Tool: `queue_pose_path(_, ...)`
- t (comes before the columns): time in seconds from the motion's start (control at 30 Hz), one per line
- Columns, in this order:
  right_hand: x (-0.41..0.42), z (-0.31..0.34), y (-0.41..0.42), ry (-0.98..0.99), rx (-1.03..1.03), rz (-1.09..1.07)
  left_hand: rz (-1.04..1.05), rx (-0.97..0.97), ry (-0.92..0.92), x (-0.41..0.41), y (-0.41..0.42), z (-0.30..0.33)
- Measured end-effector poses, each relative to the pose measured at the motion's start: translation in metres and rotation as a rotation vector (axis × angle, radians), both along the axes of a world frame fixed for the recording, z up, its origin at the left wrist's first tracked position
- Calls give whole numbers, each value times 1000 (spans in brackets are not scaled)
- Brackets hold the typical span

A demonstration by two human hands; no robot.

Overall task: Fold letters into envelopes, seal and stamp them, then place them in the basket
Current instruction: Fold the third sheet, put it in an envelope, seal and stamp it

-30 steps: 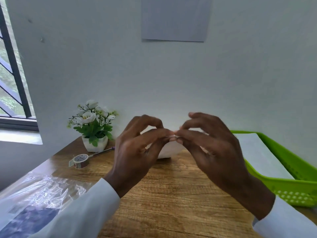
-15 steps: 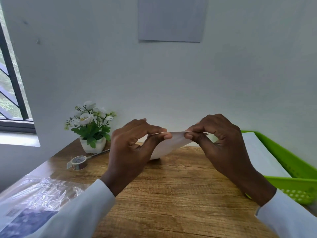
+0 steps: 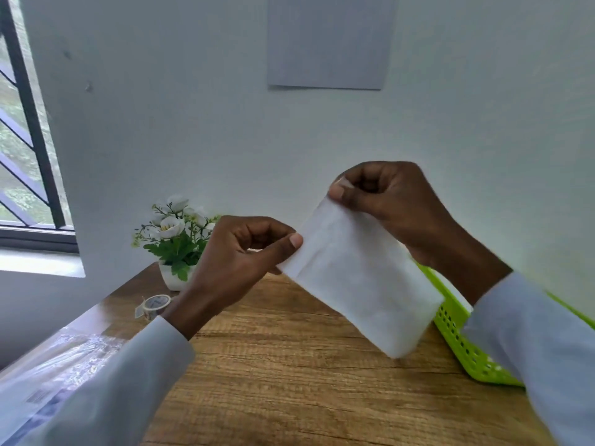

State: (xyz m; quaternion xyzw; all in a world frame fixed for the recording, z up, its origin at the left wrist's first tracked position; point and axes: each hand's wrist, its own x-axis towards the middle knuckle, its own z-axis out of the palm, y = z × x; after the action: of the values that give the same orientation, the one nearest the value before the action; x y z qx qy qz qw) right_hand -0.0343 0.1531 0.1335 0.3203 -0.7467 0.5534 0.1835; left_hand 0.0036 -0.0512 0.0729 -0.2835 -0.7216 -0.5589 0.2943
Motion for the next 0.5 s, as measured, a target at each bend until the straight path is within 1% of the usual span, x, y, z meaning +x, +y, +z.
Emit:
queue_pose_path(0.07, -8, 2, -7, -93, 160, 44, 11, 2, -114, -3, -4, -2)
queue_pose_path(0.17, -15, -10, -22, -188, 289, 106, 24, 35, -282, -6, -6, -7)
queue_pose_path(0.3, -21, -41, -44, -265, 301, 153, 97, 122, -446, -4, -15, -23)
queue_pose_path(0.5, -32, -77, -67, -307, 399, 153, 104, 196, -670, 5, -26, -55)
